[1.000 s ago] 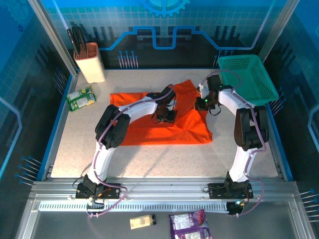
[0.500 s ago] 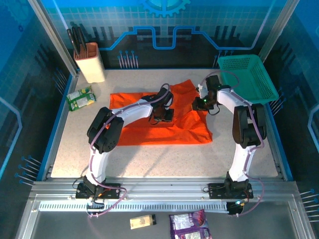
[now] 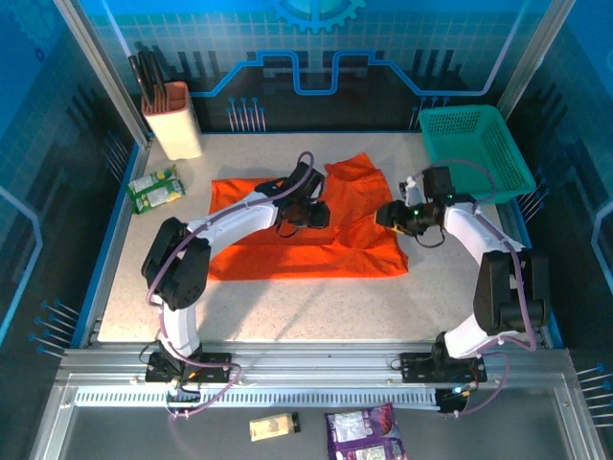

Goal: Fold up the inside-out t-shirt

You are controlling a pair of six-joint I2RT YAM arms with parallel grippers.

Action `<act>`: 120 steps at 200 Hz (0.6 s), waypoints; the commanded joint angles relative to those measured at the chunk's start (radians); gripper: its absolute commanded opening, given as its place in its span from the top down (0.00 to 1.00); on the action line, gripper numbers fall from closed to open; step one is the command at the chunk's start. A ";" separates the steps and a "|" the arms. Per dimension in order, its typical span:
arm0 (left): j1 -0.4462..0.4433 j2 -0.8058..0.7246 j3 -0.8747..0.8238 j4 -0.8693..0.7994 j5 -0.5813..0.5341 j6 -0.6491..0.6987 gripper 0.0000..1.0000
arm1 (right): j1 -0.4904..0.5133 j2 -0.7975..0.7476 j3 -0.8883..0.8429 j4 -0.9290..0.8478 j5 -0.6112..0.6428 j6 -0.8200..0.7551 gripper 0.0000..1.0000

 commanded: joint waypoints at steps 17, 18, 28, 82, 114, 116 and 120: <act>0.001 -0.078 -0.077 0.010 -0.015 -0.008 0.75 | -0.017 0.060 -0.074 0.136 -0.228 0.081 0.43; 0.001 -0.079 -0.078 0.009 -0.016 -0.009 0.75 | -0.017 0.064 -0.075 0.139 -0.231 0.081 0.43; 0.005 -0.090 -0.092 0.011 -0.020 -0.013 0.75 | -0.018 0.094 -0.087 0.173 -0.247 0.090 0.43; 0.074 -0.195 -0.237 0.076 0.037 -0.088 0.74 | -0.055 0.211 -0.119 0.197 -0.049 0.080 0.40; 0.126 -0.258 -0.318 0.070 0.057 -0.100 0.74 | -0.054 0.156 -0.091 0.116 0.010 0.082 0.40; 0.131 -0.264 -0.323 0.070 0.059 -0.101 0.74 | -0.054 0.146 -0.091 0.109 0.012 0.082 0.40; 0.140 -0.275 -0.338 0.071 0.063 -0.104 0.74 | -0.054 0.127 -0.091 0.098 0.014 0.081 0.40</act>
